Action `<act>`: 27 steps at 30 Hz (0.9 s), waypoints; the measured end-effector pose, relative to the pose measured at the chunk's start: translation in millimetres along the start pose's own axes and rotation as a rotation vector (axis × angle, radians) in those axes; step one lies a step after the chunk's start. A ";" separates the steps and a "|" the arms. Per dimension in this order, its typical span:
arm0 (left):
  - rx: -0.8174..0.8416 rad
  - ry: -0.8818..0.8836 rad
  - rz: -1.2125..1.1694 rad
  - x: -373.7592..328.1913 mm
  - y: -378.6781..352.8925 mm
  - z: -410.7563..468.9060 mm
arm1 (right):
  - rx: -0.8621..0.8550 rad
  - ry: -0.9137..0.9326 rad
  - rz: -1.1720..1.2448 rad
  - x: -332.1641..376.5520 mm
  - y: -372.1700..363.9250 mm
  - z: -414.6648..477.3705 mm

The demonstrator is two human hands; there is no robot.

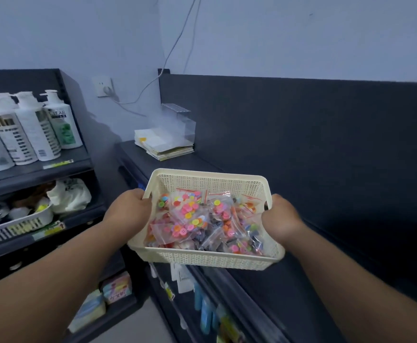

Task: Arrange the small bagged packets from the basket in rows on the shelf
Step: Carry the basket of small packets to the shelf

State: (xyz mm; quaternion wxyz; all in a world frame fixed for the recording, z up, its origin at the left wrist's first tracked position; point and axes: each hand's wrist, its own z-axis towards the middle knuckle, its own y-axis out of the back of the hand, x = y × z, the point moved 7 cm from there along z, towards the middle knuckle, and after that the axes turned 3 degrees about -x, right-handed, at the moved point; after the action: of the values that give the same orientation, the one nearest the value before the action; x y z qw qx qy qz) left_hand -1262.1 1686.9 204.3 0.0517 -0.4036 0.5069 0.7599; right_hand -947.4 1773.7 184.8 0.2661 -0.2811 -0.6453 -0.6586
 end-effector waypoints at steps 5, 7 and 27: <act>0.020 0.008 0.009 -1.7 -21.4 73.6 | -0.004 -0.023 -0.015 14.9 -30.6 64.3; 0.033 -0.016 0.030 -0.9 -33.3 105.7 | -0.014 -0.055 -0.002 17.4 -42.7 84.3; 0.359 -0.469 0.174 -11.1 -151.3 424.1 | -0.285 -0.449 0.156 78.2 -164.8 227.5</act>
State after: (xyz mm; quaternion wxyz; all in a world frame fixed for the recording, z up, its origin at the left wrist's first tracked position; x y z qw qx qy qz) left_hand -1418.8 2107.7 169.5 0.1725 -0.1568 0.6399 0.7323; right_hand -1113.6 2006.3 127.2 0.1239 -0.5037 -0.5653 -0.6414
